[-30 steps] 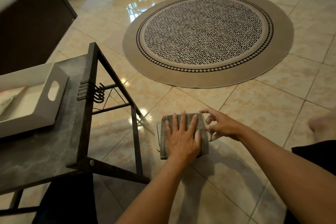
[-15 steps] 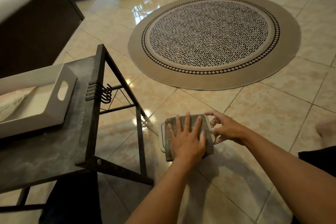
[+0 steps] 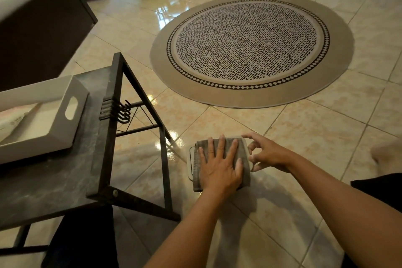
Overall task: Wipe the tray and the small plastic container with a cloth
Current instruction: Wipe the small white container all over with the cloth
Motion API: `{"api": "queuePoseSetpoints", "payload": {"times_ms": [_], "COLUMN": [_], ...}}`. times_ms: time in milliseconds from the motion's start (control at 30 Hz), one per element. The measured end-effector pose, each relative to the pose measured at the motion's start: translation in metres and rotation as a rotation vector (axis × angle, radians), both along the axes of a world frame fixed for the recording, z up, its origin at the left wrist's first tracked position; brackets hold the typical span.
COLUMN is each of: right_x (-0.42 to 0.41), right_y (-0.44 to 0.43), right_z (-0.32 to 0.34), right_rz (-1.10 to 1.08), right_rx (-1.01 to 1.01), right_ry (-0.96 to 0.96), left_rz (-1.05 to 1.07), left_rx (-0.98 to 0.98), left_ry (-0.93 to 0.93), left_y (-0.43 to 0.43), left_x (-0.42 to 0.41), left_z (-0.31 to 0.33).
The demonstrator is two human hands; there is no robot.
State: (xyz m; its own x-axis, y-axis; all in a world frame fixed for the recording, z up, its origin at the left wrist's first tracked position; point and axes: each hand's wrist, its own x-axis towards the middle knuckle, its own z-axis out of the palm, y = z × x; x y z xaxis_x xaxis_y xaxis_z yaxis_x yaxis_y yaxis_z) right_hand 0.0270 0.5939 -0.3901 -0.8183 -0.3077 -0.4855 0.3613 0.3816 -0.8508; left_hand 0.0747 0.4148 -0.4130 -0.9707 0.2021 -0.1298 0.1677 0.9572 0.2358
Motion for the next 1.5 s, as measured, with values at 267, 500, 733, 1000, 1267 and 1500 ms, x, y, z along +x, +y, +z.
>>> {"api": "queuePoseSetpoints", "payload": {"times_ms": [267, 500, 733, 1000, 1267, 1500], "right_x": [0.000, 0.003, 0.003, 0.004, 0.001, 0.003], "right_y": [0.000, -0.001, -0.002, -0.003, -0.003, -0.005], "right_z": [-0.002, -0.001, -0.002, 0.001, 0.002, 0.002], "right_rz": [0.011, 0.010, -0.043, -0.010, 0.005, -0.018], "right_rx": [-0.078, -0.056, -0.065, -0.043, -0.017, -0.022], "right_ry": [-0.055, -0.020, -0.042, -0.018, -0.008, -0.007], "left_rz": [-0.135, -0.136, 0.083, -0.029, 0.031, 0.141], "left_rx": [-0.034, -0.028, -0.035, -0.039, -0.014, -0.010], "left_ry": [-0.001, 0.018, -0.005, 0.006, -0.006, -0.036], "left_y": [0.007, 0.013, -0.014, 0.005, 0.004, -0.023], "left_x": [-0.016, -0.008, -0.002, -0.017, 0.000, -0.025], "left_z": [0.001, -0.006, 0.000, 0.001, -0.002, 0.000]}}
